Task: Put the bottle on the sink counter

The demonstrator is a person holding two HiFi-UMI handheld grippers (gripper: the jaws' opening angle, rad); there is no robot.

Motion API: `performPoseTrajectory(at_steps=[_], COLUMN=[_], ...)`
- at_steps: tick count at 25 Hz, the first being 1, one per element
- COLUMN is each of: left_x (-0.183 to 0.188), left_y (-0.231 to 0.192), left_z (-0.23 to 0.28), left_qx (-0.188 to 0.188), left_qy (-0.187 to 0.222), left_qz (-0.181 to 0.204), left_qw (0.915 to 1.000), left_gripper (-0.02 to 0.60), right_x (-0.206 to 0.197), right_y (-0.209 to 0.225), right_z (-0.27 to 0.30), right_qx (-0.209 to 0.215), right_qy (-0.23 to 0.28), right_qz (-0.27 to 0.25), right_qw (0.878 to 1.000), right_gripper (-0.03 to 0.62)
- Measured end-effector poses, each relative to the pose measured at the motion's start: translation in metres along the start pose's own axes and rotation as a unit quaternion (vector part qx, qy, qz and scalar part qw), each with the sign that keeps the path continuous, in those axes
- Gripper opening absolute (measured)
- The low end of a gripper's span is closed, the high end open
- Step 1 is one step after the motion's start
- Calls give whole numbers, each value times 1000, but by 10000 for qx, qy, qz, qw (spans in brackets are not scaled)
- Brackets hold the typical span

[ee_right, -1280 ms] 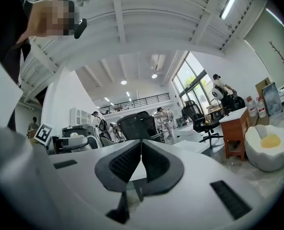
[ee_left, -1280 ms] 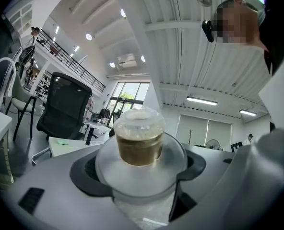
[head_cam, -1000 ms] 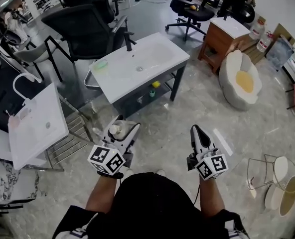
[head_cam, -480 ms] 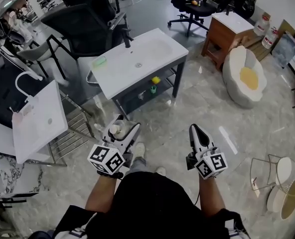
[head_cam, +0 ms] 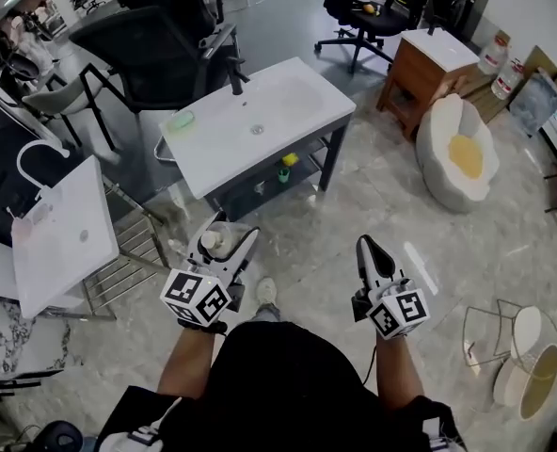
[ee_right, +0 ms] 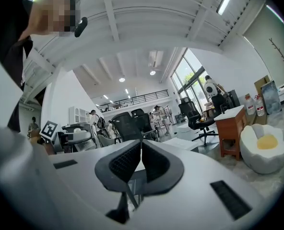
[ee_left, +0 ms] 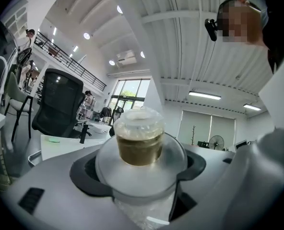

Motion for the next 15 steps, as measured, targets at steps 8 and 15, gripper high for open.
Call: performPoseTrajectory(at_steps=[8,15], left_x=[24,33], left_y=[-33,-85], left_z=[52,78], left_qx=[-185,-139], left_qy=[204,204], left_qz=[-21,-118], left_qw=[9996,9996], left_gripper=[354,356], right_x=[27,33], right_y=[31,29], right_z=[51,125], right_qx=[-467,-371], right_qy=[327,360], right_qz=[-208,-332], right_qw=[9982,9981], right_gripper=[32,31])
Point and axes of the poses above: the fingertips, and each gripper's own axes: z forward along the fingers, y to its right, x out of its top, the point moved 4 cm from there along -z, backward along the fingers, and after that the axes turned 5 degrees about x, right-handed, at the moved point
